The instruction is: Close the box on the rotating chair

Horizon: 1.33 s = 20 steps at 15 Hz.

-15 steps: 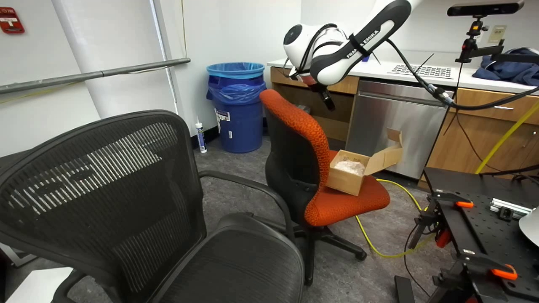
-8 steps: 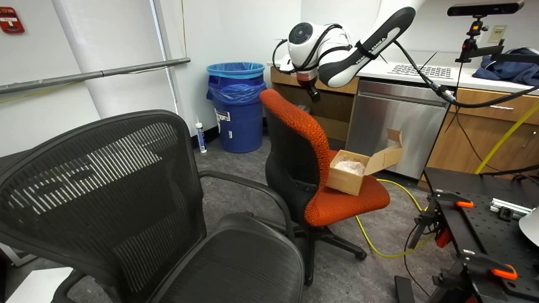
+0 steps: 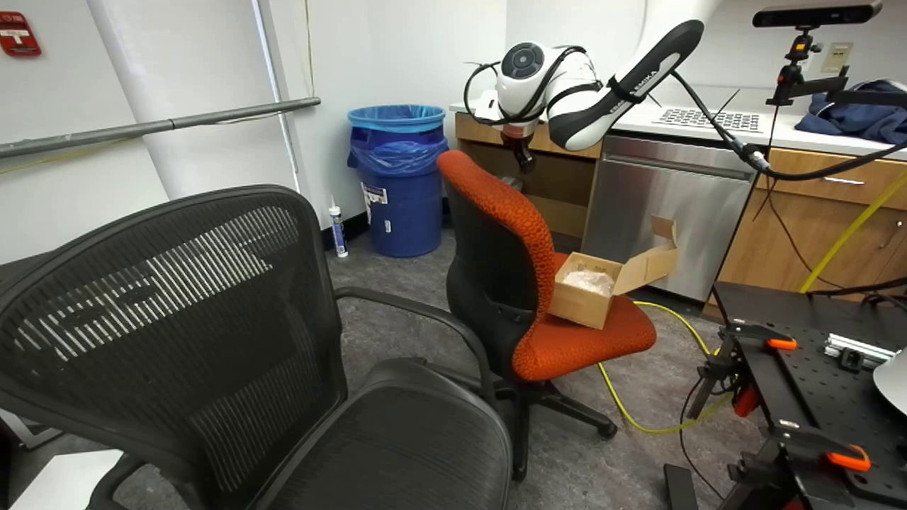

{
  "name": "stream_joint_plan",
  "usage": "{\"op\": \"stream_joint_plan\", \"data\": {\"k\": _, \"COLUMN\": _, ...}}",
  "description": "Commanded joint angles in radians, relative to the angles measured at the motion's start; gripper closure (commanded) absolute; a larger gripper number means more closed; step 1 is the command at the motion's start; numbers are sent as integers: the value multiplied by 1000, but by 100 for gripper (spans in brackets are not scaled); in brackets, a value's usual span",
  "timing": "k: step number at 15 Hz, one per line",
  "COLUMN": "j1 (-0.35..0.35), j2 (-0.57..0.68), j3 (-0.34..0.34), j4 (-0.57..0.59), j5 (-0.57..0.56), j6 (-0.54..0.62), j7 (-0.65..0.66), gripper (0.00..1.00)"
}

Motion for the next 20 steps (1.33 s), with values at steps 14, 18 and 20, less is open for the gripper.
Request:
{"op": "stream_joint_plan", "data": {"k": 14, "j1": -21, "j2": -9, "j3": 79, "j4": -15, "j5": 308, "j6": -410, "j7": -262, "gripper": 4}}
{"op": "stream_joint_plan", "data": {"k": 18, "j1": -13, "j2": -1, "j3": 75, "j4": -17, "j5": 281, "j6": -472, "j7": -273, "gripper": 1}}
{"op": "stream_joint_plan", "data": {"k": 20, "j1": -11, "j2": -2, "j3": 81, "j4": -9, "j5": 288, "j6": -539, "j7": -305, "gripper": 0}}
